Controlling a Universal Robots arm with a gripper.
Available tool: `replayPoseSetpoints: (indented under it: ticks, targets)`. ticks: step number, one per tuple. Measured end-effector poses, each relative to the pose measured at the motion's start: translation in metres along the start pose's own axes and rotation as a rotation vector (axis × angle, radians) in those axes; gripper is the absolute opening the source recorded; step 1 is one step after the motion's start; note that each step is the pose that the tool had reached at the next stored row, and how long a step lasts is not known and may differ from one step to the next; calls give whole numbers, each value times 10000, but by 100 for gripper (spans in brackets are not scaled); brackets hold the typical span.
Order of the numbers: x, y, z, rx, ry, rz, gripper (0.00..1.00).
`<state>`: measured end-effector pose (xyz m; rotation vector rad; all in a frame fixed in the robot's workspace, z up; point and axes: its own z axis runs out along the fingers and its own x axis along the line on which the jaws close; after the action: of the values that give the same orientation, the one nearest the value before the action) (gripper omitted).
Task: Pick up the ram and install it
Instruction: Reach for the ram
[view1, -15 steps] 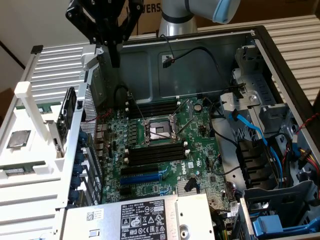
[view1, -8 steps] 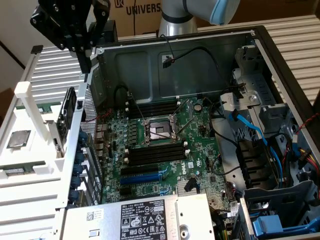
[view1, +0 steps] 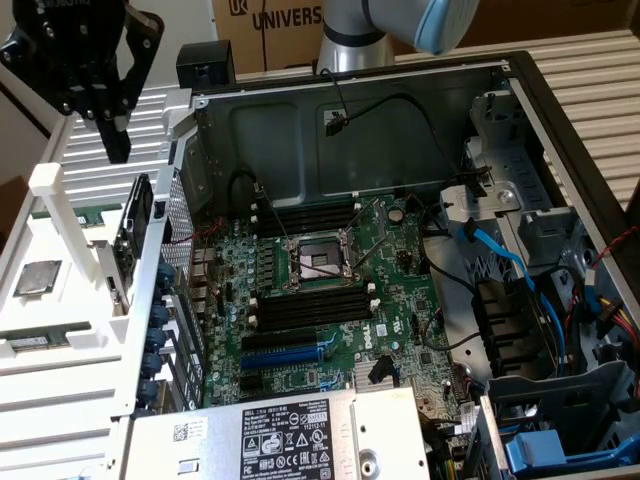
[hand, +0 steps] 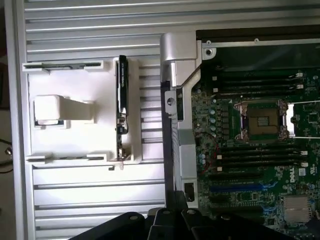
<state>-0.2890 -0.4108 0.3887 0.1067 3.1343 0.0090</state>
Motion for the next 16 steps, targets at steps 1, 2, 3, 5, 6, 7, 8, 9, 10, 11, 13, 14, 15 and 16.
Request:
replayPoseSetpoints:
  ticks: [1,2,3,5,6,7,8,9,10,11,13,14,15,16]
  targets:
    - [46,-3,11,2,7,0,10]
    - [91,-6,21,5,17,1,10]
    - [138,-9,30,7,27,1,10]
    - [275,-19,59,14,53,1,10]
    - [321,-22,69,16,62,1,10]
    - [457,-31,95,18,78,1,10]
    - [547,-38,109,20,89,0,10]
    - [592,-41,115,22,96,0,10]
    - [638,-44,122,24,102,0,10]
    - [685,-47,129,25,108,-1,10]
    - [774,-53,141,28,124,-1,10]
    - [819,-56,146,30,134,-2,10]
    - [866,-59,151,33,145,-1,10]
    - [912,-63,156,36,156,-2,10]
